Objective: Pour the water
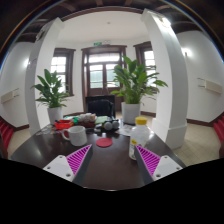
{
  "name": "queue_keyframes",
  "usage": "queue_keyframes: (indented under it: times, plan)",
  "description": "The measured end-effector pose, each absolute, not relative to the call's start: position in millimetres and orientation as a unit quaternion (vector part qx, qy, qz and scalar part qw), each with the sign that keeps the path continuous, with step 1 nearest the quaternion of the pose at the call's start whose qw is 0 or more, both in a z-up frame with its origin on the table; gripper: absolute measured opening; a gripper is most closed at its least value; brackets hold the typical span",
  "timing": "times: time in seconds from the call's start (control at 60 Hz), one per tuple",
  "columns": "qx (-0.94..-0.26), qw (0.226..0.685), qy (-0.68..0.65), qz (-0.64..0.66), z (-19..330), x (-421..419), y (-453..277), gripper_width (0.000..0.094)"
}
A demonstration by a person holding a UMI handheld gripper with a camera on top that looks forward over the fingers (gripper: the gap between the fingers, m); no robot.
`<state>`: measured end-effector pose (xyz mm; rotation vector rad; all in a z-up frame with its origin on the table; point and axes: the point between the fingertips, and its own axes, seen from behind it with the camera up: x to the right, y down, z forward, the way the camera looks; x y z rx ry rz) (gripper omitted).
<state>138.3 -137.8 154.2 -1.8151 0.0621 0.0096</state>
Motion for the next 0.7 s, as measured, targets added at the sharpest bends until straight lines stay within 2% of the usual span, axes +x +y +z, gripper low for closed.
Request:
queue_keyframes:
  times: [0.333, 0.467, 0.55, 0.617, 0.65, 0.7]
  plan:
    - [-0.772, 0.634, 0.036, -0.040, 99.8, 270.2, -58.0, 0.0850]
    - [-0.777, 0.628, 0.025, -0.038, 88.7, 286.2, -27.4, 0.0840]
    - [-0.777, 0.628, 0.023, -0.038, 85.7, 286.7, -14.2, 0.0798]
    - [-0.778, 0.627, 0.026, -0.031, 80.6, 284.4, -6.2, 0.0688]
    - [-0.778, 0.627, 0.027, -0.025, 77.7, 282.2, -2.4, 0.0602]
    - [-0.773, 0.633, 0.026, -0.025, 77.7, 281.6, 2.5, 0.0586]
